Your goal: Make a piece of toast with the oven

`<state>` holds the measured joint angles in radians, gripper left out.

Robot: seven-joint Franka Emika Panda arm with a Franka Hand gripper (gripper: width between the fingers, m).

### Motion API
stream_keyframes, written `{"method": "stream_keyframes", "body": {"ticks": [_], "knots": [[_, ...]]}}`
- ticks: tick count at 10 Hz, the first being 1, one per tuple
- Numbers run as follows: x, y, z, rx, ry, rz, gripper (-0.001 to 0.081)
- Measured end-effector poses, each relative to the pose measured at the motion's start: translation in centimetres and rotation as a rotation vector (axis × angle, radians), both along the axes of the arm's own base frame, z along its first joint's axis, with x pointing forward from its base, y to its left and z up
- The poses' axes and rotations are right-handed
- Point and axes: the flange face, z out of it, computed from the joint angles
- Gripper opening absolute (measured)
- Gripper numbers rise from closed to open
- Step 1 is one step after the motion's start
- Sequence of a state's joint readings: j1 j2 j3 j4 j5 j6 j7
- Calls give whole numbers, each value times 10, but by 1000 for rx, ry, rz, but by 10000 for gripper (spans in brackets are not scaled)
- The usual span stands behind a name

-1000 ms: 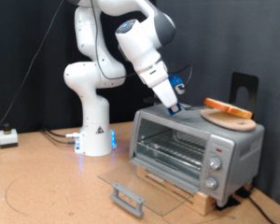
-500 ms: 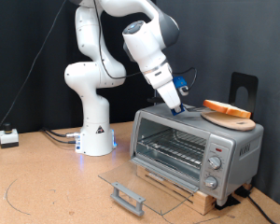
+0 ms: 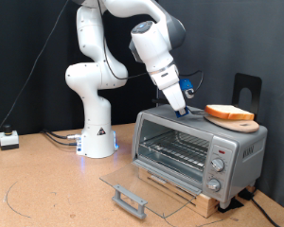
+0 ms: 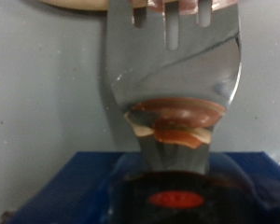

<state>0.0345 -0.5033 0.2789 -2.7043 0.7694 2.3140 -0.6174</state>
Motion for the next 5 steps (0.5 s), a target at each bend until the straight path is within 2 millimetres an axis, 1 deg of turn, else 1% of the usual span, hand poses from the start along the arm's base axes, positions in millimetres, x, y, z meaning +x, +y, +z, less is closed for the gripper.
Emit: {"method": "stream_keyframes", "body": {"ticks": [5], "knots": [[1, 15, 5, -24, -6, -3, 424]]}}
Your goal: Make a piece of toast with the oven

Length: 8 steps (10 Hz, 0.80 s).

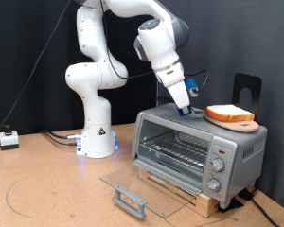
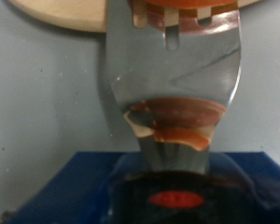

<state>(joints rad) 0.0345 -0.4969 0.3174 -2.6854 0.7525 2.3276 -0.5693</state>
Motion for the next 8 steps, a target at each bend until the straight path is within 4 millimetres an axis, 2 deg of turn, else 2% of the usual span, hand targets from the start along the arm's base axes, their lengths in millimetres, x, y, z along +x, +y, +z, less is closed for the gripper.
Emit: {"method": "stream_keyframes", "body": {"ticks": [4, 8], "knots": [[5, 7, -3, -7, 16, -24, 424], [25, 12, -15, -16, -1, -58, 424]]}}
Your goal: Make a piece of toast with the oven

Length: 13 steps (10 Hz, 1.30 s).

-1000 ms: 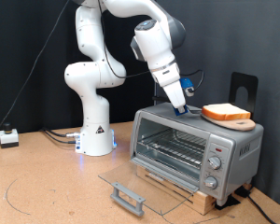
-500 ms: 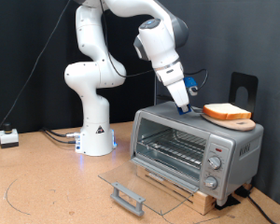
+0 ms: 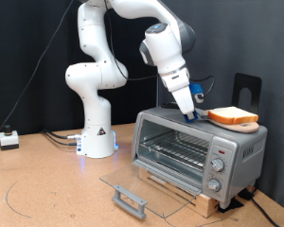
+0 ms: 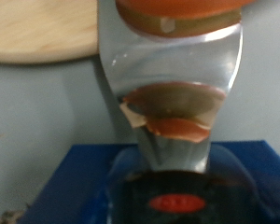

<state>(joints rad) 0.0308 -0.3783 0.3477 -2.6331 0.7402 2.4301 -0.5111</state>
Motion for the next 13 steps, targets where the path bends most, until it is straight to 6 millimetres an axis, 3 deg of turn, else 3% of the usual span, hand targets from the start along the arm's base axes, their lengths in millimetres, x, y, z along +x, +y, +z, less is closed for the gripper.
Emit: {"method": "stream_keyframes", "body": {"ticks": [5, 10, 13], "knots": [[22, 18, 10, 37, -63, 45, 424], [25, 23, 14, 118, -237, 68, 424], [22, 18, 8, 174, -253, 44, 424]]}}
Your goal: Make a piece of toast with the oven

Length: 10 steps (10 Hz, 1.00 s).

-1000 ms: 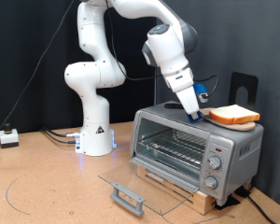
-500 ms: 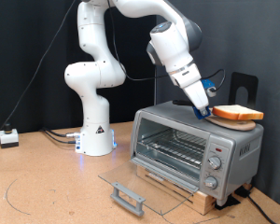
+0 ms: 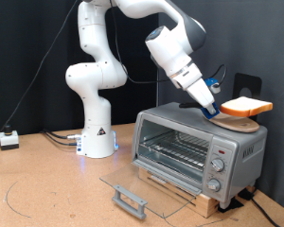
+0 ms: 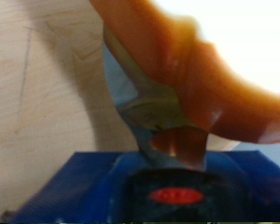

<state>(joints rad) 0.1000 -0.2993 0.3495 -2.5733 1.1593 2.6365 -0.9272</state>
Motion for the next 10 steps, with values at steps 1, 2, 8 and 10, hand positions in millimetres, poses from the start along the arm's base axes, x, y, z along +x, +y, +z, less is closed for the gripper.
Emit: {"method": "stream_keyframes", "body": {"ticks": [1, 2, 8, 10], "knots": [[-1, -4, -2, 13, -7, -4, 424], [-1, -10, -3, 24, -35, 2, 424], [-9, -46, -5, 34, -68, 43, 424], [-17, -57, -3, 41, -56, 63, 424]]}}
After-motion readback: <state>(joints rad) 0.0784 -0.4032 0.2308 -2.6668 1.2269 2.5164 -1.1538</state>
